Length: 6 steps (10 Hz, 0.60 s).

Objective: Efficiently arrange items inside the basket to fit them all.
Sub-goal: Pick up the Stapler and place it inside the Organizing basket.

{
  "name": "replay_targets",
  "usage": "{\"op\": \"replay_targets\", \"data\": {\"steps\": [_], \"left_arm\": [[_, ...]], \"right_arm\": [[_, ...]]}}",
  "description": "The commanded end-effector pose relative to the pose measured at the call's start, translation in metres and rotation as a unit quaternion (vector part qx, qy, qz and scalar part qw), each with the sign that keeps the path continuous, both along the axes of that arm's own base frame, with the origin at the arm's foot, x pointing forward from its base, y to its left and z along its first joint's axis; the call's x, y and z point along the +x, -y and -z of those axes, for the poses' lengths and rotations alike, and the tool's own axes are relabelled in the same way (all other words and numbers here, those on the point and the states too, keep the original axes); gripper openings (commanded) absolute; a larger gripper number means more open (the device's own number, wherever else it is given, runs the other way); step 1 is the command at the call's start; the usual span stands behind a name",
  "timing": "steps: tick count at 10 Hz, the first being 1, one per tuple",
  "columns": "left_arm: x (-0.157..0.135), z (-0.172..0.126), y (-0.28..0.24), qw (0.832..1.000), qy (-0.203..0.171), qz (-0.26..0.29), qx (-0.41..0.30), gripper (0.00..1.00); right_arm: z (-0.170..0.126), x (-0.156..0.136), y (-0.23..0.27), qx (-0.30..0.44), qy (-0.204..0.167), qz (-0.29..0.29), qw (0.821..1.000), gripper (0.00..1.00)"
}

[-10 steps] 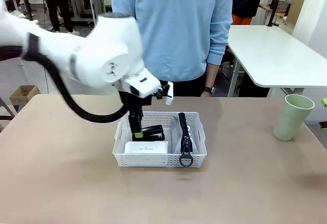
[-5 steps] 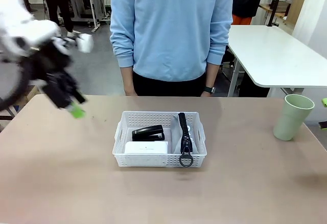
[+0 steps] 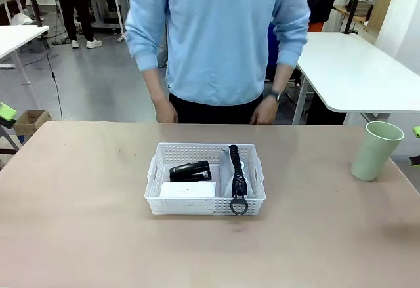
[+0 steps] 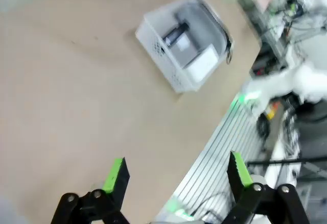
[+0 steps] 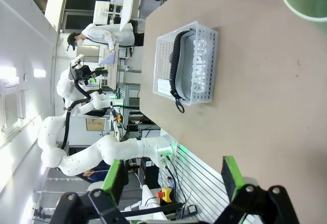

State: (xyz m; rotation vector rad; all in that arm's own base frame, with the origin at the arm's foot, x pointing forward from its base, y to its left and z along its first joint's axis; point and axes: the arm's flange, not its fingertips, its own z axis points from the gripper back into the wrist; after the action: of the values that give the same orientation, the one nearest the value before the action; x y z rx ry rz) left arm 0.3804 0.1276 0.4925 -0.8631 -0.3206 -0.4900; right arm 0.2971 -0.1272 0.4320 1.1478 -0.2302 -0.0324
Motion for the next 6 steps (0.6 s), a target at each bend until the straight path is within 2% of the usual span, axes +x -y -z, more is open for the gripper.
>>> {"op": "replay_targets", "data": {"steps": [1,2,3,6], "left_arm": [[0.013,0.022,-0.032,0.99,0.003,-0.042,-0.135,1.0],[0.023,0.045,-0.046,0.984,-0.032,-0.052,-0.167,1.0],[0.001,0.015,-0.026,0.997,-0.011,-0.034,-0.061,1.0],[0.001,0.015,-0.026,0.997,-0.011,-0.034,-0.061,1.0]], "right_arm": [[-0.002,0.002,0.0,0.01,0.014,0.001,1.0,1.0],[-0.002,0.002,0.0,0.01,0.014,0.001,1.0,1.0],[-0.002,0.002,0.0,0.01,0.014,0.001,1.0,1.0],[-0.002,0.002,0.0,0.01,0.014,0.001,1.0,1.0]]}}
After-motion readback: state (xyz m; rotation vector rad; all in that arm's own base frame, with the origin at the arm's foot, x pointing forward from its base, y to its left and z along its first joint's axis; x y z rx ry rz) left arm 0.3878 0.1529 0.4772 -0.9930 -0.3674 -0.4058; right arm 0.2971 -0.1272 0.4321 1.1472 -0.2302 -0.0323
